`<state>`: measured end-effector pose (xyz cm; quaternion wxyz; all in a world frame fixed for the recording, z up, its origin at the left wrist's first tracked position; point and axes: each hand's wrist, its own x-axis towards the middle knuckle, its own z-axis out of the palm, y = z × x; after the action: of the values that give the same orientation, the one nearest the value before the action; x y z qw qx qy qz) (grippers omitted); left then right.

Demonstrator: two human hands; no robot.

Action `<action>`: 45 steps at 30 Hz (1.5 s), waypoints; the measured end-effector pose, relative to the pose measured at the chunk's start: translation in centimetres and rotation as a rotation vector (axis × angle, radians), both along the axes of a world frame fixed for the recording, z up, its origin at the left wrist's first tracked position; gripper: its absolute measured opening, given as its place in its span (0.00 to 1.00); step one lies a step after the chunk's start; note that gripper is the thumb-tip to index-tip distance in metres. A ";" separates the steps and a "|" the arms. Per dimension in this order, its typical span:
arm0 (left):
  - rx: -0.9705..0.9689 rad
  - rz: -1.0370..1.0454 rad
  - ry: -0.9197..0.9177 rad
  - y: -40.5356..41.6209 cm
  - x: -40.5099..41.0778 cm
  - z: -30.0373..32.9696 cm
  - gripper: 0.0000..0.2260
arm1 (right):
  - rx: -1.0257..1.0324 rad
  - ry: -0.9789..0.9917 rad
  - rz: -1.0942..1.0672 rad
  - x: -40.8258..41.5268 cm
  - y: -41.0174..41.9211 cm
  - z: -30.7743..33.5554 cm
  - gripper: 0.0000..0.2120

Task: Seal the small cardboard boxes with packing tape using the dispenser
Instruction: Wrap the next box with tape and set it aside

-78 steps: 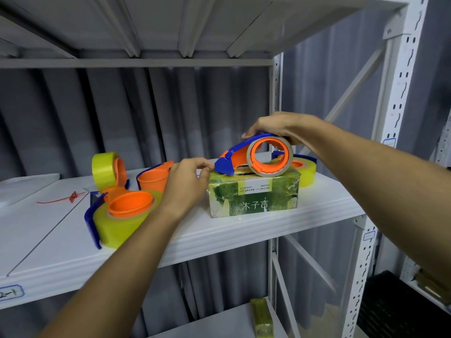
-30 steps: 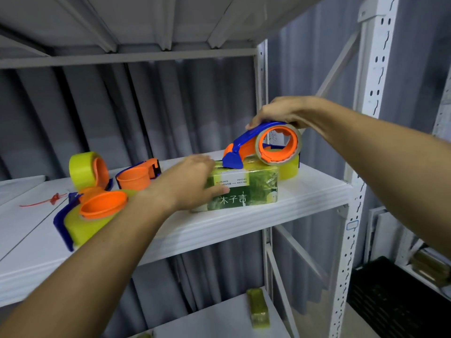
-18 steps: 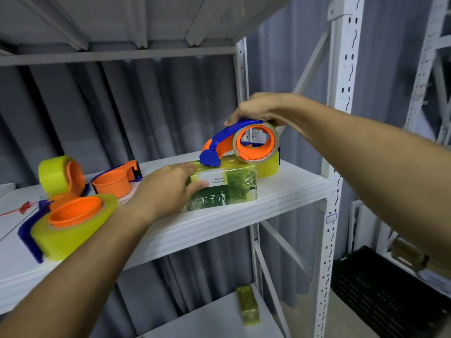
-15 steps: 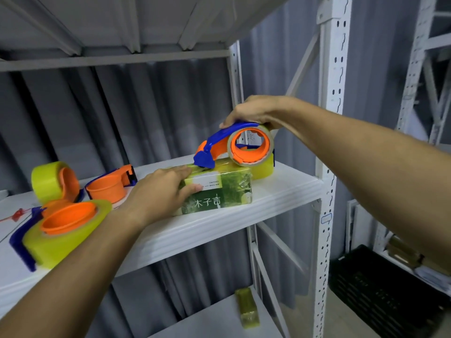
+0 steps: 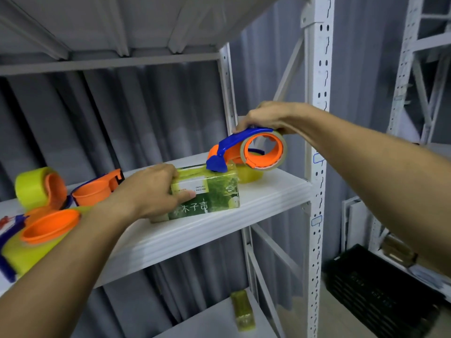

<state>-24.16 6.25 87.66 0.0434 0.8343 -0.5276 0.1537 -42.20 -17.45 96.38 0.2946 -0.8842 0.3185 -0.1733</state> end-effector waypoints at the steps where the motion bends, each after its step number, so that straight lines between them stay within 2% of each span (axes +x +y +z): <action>1: 0.006 0.013 -0.007 -0.3 -0.4 0.1 0.29 | 0.004 -0.001 -0.001 0.0 -0.1 -0.1 0.20; 4: -0.057 -0.097 -0.060 -1.5 -1.8 -0.4 0.35 | -0.004 0.003 -0.004 0.1 -0.1 0.1 0.21; 7: -0.073 -0.220 -0.020 -2.1 -2.9 -1.6 0.30 | 0.010 0.006 0.002 0.2 -0.1 0.1 0.21; 10: -0.127 -0.200 -0.068 -2.4 -2.6 -2.4 0.26 | 0.039 -0.002 0.013 0.1 0.0 -0.1 0.21; 14: -0.128 -0.148 -0.037 -2.5 -1.9 -2.3 0.26 | 0.062 -0.045 0.019 -0.5 -0.1 -0.1 0.21; 20: -0.111 -0.168 0.020 -2.2 -0.5 -2.2 0.27 | 0.130 -0.119 0.008 -2.8 -1.6 -0.7 0.15; 25: -0.070 -0.144 0.002 -2.2 -0.5 -1.9 0.27 | 0.131 -0.105 -0.007 -3.8 -1.9 -1.7 0.21; 29: -0.010 -0.083 -0.027 -3.3 -1.6 -0.4 0.28 | 0.148 -0.126 -0.014 -3.8 -1.5 -2.3 0.15; 32: -0.020 -0.163 -0.035 -4.7 -3.3 -0.7 0.33 | 0.163 -0.128 -0.007 -3.8 -1.3 -2.4 0.13; 40: -0.046 -0.252 -0.040 -5.1 -3.4 -1.7 0.30 | 0.191 -0.159 0.000 -4.2 -1.6 -3.0 0.13; 42: -0.038 -0.235 -0.031 -5.2 -3.2 -1.7 0.31 | 0.182 -0.157 -0.016 -4.7 -1.8 -2.8 0.14; 45: -0.041 -0.222 -0.008 -5.1 -2.9 -1.7 0.34 | 0.166 -0.139 -0.046 -5.9 -2.3 -2.5 0.22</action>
<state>-27.06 1.14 85.93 0.0751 0.7689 -0.6138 0.1623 -48.10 -19.73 93.89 0.3839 -0.8351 0.3309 -0.2139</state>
